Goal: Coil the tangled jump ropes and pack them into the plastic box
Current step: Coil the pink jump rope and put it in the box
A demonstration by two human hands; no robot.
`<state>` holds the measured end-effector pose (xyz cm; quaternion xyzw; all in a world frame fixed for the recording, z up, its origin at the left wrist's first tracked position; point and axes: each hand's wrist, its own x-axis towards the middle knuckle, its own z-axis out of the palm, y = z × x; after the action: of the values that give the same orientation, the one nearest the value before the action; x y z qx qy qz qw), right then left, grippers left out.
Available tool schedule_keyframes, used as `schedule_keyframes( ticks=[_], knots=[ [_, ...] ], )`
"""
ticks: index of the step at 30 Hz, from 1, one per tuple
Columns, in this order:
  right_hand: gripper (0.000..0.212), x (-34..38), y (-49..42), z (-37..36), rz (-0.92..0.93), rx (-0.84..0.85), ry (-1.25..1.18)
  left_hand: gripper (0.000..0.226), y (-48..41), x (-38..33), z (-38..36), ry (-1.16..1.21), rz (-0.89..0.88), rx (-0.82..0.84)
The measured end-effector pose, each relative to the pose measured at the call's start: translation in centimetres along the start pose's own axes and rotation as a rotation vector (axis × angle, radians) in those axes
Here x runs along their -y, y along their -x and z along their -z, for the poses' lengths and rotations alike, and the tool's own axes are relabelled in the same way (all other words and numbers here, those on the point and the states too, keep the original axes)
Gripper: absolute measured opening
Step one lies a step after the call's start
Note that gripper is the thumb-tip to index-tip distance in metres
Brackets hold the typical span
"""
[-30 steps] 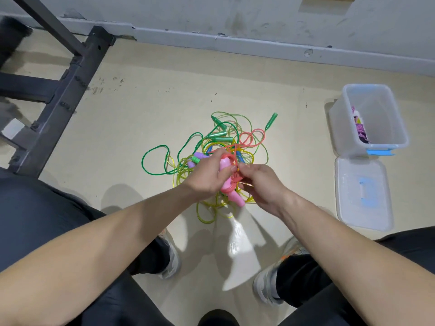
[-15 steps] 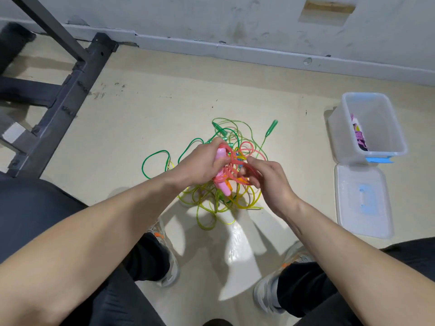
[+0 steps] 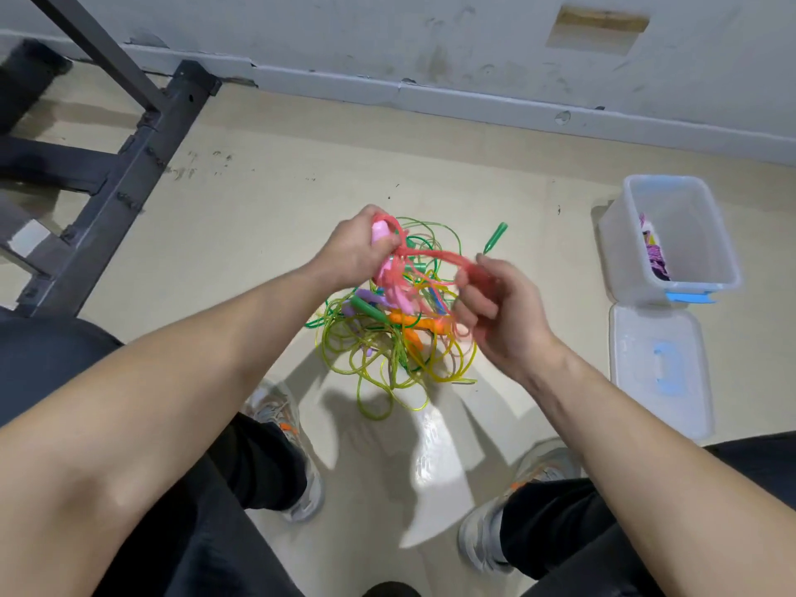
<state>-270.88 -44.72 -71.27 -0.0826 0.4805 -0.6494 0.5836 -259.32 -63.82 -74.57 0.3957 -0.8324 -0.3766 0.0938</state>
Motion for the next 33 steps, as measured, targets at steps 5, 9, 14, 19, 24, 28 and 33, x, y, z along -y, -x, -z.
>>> schedule_keyframes(
  ticks=[5,9,14,19,24,28,33],
  knots=[
    [0.022,1.4,0.9,1.2,-0.194,0.162,0.042,0.028,-1.6,1.1,2.2,-0.060,-0.001,-0.108],
    [0.018,-1.1,1.5,1.4,-0.183,0.191,0.193,0.027,-2.4,1.0,2.8,-0.109,-0.038,-0.101],
    [0.035,-1.1,1.7,1.2,-0.301,0.348,0.094,0.029,-3.5,1.4,3.0,-0.088,0.038,-0.147],
    [0.054,-1.0,1.8,0.2,-0.178,0.402,0.066,0.032,-4.1,1.3,2.6,-0.102,0.063,-0.153],
    [0.037,0.6,1.7,0.7,-0.291,0.384,-0.161,0.033,-4.5,1.5,2.9,-0.107,0.076,-0.158],
    [0.041,0.3,1.7,1.1,-0.247,0.324,-0.091,0.032,-4.6,1.8,3.5,-0.154,0.064,-0.173],
    [0.058,1.1,2.0,0.6,-0.117,0.268,-0.243,0.032,-4.9,2.5,4.5,-0.160,0.097,-0.177]
  ],
)
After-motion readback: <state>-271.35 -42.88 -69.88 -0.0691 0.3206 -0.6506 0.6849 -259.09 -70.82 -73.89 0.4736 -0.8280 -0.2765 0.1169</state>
